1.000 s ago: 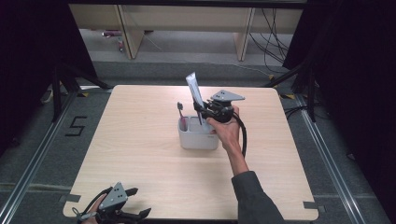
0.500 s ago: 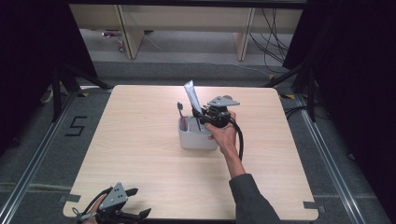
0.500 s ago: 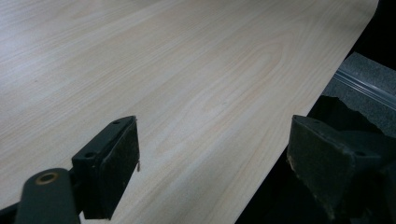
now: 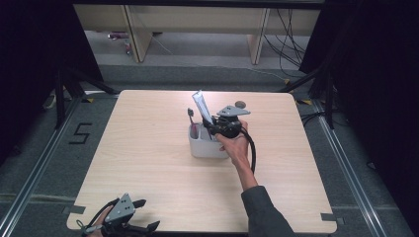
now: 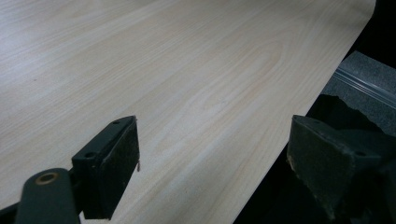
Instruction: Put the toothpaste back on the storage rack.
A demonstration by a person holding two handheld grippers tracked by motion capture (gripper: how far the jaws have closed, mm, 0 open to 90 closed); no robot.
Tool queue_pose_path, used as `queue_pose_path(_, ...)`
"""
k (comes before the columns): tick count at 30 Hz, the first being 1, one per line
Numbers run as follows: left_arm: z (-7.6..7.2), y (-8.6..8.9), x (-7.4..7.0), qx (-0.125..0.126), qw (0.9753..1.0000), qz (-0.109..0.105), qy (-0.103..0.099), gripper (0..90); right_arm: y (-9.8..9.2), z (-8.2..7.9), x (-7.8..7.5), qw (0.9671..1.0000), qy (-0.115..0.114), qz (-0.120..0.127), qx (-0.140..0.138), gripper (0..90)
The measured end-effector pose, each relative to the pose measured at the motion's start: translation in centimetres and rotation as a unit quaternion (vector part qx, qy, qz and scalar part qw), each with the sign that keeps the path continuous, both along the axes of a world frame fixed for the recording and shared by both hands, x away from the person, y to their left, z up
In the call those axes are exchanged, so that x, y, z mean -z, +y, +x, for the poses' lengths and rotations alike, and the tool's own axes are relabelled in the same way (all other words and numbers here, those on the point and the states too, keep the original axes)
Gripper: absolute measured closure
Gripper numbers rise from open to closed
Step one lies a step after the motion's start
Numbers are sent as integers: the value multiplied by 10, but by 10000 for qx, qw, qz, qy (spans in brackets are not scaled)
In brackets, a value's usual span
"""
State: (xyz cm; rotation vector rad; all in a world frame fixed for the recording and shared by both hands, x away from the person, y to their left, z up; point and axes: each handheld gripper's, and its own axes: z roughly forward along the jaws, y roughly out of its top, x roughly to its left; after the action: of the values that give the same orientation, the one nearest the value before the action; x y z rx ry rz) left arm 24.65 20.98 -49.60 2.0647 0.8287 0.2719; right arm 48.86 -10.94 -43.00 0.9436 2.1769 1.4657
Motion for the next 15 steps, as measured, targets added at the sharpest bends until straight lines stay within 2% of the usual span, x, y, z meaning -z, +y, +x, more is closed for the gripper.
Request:
queue_pose_path(1,0,0,0,-3,10000,-4,-1,165,-1,0,-1,10000,-26,-76,16,759)
queue_pose_path(3,0,0,0,5,10000,12,-2,165,1,0,-1,10000,-30,-39,-10,758)
queue_pose_path(4,1,1,0,44,10000,89,-10,165,0,-1,-1,10000,-29,-70,5,758)
queue_pose_path(5,0,1,0,47,9999,97,-11,165,0,0,-1,9999,-102,-128,25,757)
queue_pose_path(7,0,1,0,51,10000,81,-5,165,0,-1,-1,9999,-69,-145,23,754)
queue_pose_path(8,0,-1,0,28,10000,-60,28,165,1,-1,-1,9999,-3,-112,1,751)
queue_pose_path(10,-1,-1,0,72,10000,-37,32,165,0,0,0,10000,13,-72,-34,727)
queue_pose_path(13,0,-1,1,76,9999,-65,21,165,-1,-1,0,9995,102,-281,46,723)
queue_pose_path(15,0,-1,0,71,10000,-39,27,165,-2,-1,3,9996,78,-260,-7,728)
